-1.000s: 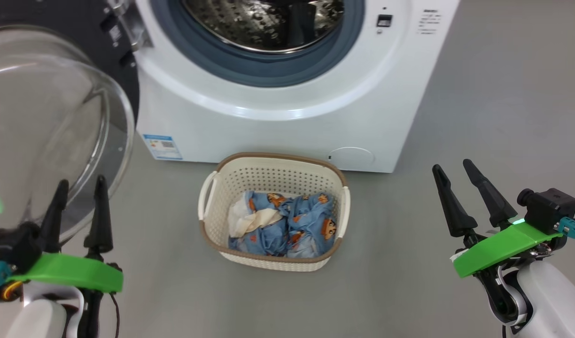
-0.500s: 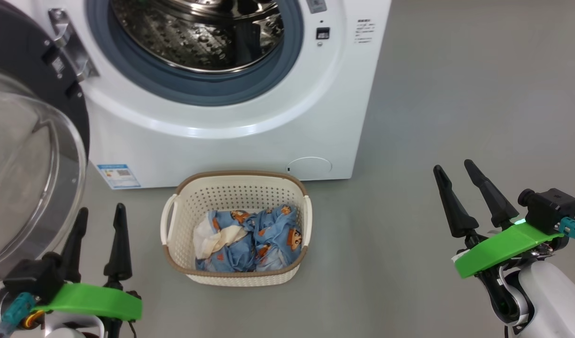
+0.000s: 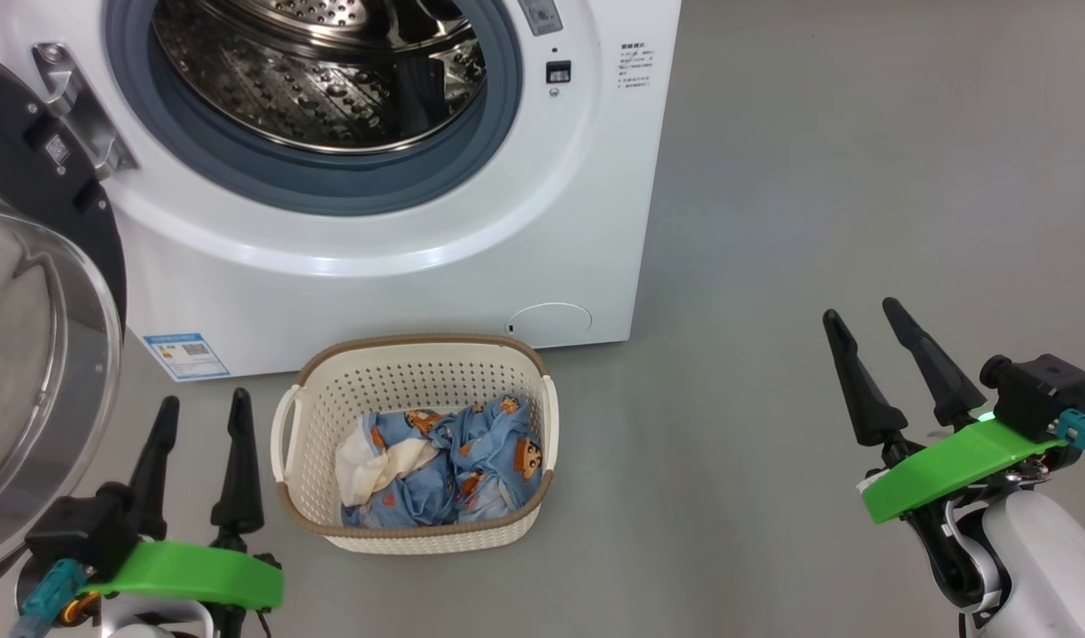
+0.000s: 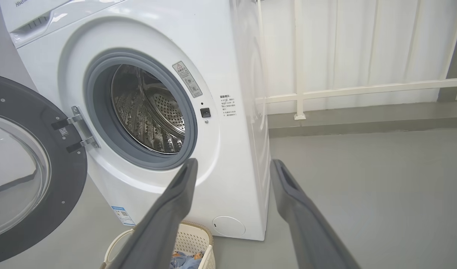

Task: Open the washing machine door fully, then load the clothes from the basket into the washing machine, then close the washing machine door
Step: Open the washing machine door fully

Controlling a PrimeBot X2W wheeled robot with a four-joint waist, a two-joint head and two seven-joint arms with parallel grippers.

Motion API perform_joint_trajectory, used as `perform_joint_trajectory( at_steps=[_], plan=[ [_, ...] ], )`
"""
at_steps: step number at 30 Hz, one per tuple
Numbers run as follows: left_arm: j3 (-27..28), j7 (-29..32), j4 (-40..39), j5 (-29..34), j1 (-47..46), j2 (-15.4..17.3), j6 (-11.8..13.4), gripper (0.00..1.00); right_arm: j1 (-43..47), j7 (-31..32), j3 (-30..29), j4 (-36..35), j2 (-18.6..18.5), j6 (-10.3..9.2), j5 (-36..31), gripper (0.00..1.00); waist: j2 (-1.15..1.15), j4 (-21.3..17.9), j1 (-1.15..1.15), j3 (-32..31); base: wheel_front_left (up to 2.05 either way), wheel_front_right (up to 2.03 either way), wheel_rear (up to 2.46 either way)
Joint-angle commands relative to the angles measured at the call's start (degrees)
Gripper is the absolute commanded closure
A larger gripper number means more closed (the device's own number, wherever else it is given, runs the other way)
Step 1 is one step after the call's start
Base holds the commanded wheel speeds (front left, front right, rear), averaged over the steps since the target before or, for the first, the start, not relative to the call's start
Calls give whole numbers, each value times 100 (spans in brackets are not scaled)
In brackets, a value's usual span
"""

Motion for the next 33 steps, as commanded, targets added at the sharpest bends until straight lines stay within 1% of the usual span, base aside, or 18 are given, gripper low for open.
perform_joint_trajectory(
  at_steps=[1,15,24,33],
  plan=[
    [255,-60,-145,117,-64,102,-32,0,49,-70,-11,-144,-36,26,-83,0,0,-11,0,6,0,0,0],
    [414,-61,-29,253,-87,-62,-179,0,51,-70,-189,-216,-2,26,-161,0,0,-16,0,51,0,0,0],
    [460,-61,19,349,-103,-122,-229,0,66,-70,-239,-219,19,26,-174,0,0,13,0,32,0,0,0],
    [499,-61,9,412,-64,-179,-228,0,76,-70,-248,-227,17,26,-176,0,0,60,0,24,0,0,0]
  ],
)
